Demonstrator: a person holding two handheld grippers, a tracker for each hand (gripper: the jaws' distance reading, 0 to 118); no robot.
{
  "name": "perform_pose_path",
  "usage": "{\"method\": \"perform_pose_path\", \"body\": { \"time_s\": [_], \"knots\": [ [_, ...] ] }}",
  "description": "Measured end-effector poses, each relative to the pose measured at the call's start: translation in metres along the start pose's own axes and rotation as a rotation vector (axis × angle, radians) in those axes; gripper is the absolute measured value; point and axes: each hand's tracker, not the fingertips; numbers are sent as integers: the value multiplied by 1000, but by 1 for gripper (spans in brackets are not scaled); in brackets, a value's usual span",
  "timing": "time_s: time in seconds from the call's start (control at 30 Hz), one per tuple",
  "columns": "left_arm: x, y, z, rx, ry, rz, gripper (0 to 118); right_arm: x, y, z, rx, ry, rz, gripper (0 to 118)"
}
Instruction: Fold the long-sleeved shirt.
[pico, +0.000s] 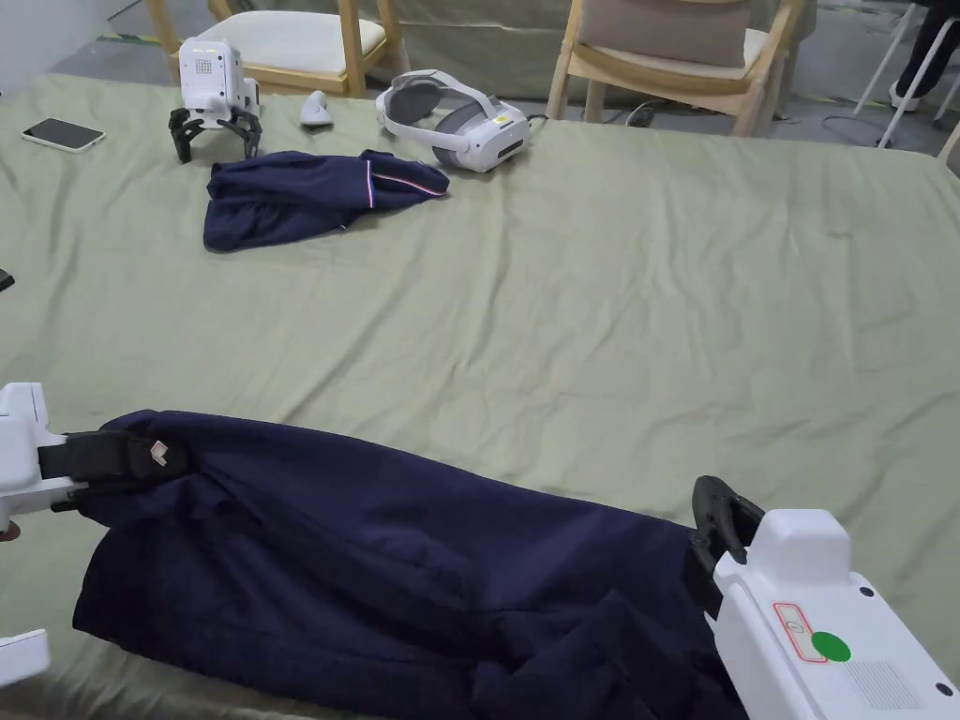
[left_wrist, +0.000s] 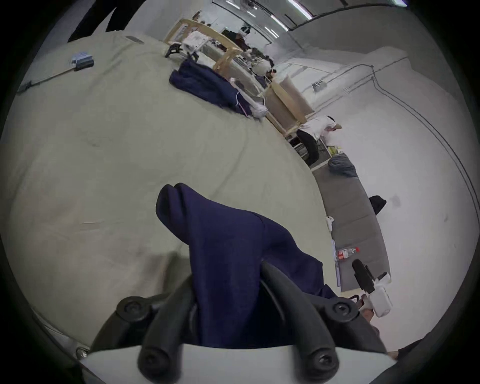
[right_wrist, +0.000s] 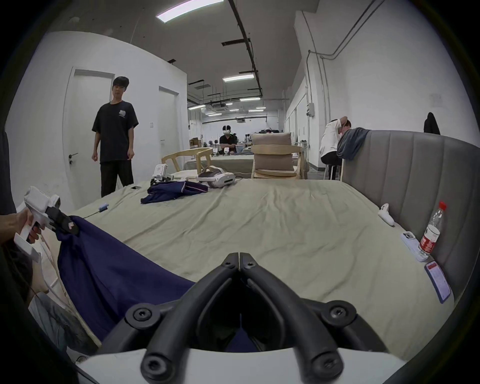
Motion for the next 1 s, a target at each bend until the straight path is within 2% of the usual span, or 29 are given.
{"method": "perform_pose_path", "body": {
  "time_s": [0.07, 0.17, 0.27, 0.37, 0.5, 0.57, 0.63, 0.67, 0.7, 0.73, 0.77, 0.9, 1.0],
  "knots": [
    [-5, 4, -15, 20, -73, -15, 15, 2, 1, 1, 0, -2, -9, 0],
    [48, -12, -29, 8, -106, -102, 15, 8, 3, 5, 2, -11, -8, 0],
    [96, -30, -56, -15, -111, -125, 15, 18, 6, 11, 13, -28, -10, 0],
    [154, -63, -101, -52, -153, -134, 15, 30, 8, 19, 25, -53, -32, 0],
    [239, -132, -178, -129, -91, -291, 15, 50, 7, 33, 38, -96, -52, 0],
    [260, -157, -221, -211, -154, -201, 15, 62, 6, 39, 42, -124, -68, 0],
    [277, -183, -260, -266, -127, -246, 15, 74, 5, 46, 43, -161, -80, 0],
    [285, -195, -275, -286, -114, -281, 21, 79, 6, 49, 46, -173, -83, 0],
    [289, -205, -287, -293, -105, -290, 34, 83, 6, 52, 49, -181, -89, 0],
    [294, -211, -294, -308, -92, -288, 57, 88, 7, 55, 47, -195, -89, 0],
    [296, -215, -297, -311, -106, -277, 85, 92, 7, 57, 49, -206, -82, 0],
    [309, -205, -256, -245, -250, -305, 108, 101, 10, 64, 63, -226, -74, 0],
    [309, -179, -198, -130, -266, -342, 109, 104, 10, 64, 71, -224, -98, 0]
  ]
}}
